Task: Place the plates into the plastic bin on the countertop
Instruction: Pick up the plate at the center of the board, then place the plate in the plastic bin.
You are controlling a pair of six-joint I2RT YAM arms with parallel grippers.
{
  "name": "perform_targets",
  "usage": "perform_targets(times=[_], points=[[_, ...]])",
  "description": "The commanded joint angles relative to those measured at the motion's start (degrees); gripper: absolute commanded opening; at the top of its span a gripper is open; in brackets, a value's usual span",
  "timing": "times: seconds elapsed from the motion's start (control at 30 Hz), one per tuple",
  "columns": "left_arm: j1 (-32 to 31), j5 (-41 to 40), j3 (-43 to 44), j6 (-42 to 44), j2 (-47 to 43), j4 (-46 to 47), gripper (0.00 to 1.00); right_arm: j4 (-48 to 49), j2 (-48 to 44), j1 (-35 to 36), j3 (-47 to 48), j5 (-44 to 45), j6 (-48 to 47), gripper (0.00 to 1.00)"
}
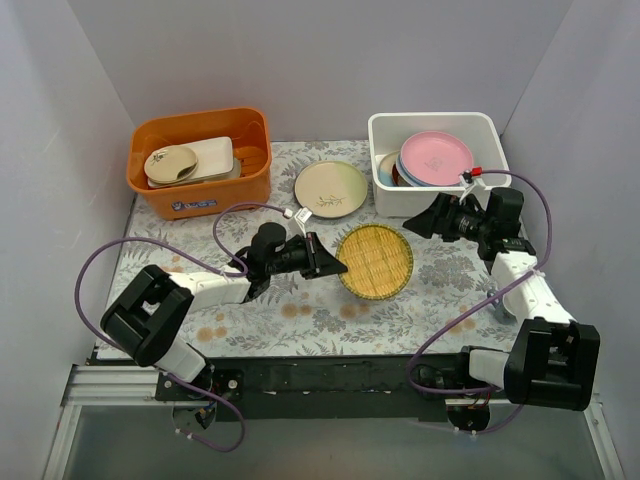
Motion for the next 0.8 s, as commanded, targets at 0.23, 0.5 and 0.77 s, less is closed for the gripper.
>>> perform_targets(times=[0.23, 0.5, 0.77], points=[[1.17, 2.37, -1.05, -4.19, -2.12, 9.40, 0.00, 1.35, 1.34, 4.38, 2.94, -3.98, -2.70, 0.97], [1.25, 2.64, -0.96, -4.46, -1.95, 10.89, 0.00, 1.26, 3.53, 4.38, 3.21, -6.96, -3.92, 0.94], [1.34, 2.73, -0.87, -4.72, -1.51, 11.33, 0.00, 2.40, 6.17, 6.31, 3.56, -10.13, -3.93, 0.80]])
